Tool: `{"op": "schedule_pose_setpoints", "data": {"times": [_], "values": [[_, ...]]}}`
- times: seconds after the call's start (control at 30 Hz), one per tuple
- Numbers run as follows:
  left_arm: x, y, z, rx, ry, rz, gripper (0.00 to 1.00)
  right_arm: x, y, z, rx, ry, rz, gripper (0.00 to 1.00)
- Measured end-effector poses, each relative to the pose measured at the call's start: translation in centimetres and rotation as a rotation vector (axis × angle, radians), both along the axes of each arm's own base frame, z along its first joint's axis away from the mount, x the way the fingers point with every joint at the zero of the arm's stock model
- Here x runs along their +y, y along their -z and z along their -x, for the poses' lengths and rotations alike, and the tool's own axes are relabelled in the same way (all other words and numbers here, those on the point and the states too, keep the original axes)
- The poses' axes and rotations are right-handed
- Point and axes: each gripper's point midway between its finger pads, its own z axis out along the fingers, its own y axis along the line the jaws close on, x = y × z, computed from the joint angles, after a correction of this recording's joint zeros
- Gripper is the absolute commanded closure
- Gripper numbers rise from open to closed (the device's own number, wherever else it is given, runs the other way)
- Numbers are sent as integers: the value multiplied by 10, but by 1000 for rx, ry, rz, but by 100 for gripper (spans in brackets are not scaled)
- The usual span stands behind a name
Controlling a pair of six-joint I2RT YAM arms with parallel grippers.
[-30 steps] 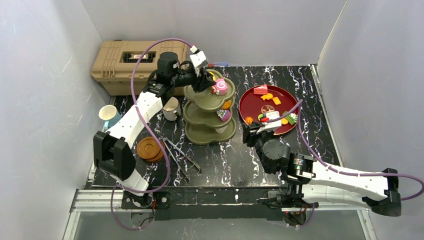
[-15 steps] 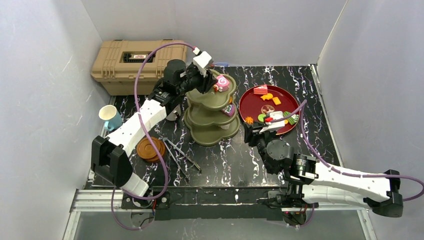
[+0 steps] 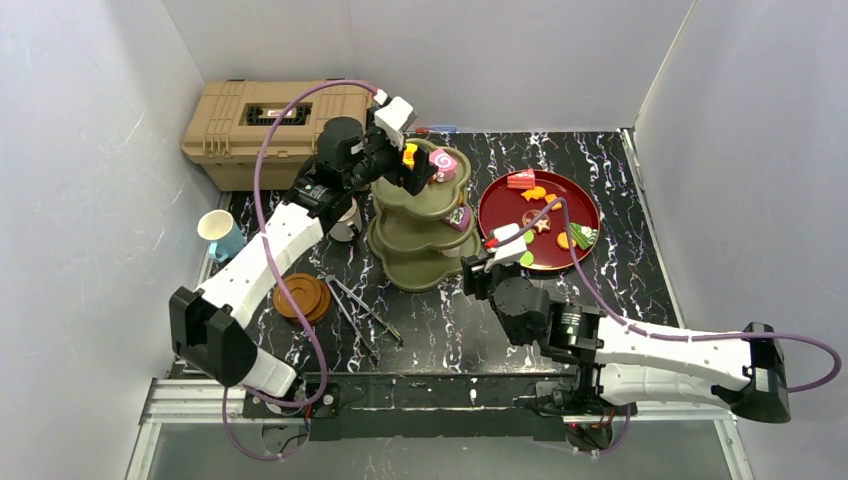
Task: Serve the afternoon tea
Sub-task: Adjust the desert table at the center of the board, then pick up the clamp from the center of the board.
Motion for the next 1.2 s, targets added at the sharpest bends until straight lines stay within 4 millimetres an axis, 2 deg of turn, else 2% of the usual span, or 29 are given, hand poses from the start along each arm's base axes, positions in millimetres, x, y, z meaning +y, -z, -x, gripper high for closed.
{"op": "schedule_pose_setpoints", "data": {"times": [0.2, 0.33, 0.43, 0.53, 0.6, 0.73, 0.83, 1.03, 1.2], "values": [[14, -43, 24, -39, 2, 23, 2, 25, 2, 2, 18, -65, 20, 37], [38, -86, 46, -86, -23, 56, 2, 59, 15, 12, 44, -156, 43, 38], [69, -114, 65, -134, -75, 84, 2, 97, 38, 26, 81, -259, 87, 40], [100, -137, 83, -182, -143, 108, 2, 135, 69, 39, 131, -367, 146, 40], [117, -146, 94, -202, -184, 116, 2, 153, 87, 45, 157, -422, 178, 40], [133, -146, 105, -187, -234, 117, 2, 189, 115, 53, 195, -510, 223, 41], [136, -131, 108, -138, -254, 105, 2, 206, 131, 57, 210, -554, 250, 42], [141, -105, 108, -60, -285, 81, 2, 217, 161, 59, 247, -610, 292, 43], [146, -105, 114, -59, -304, 91, 2, 218, 183, 53, 284, -618, 318, 45]]}}
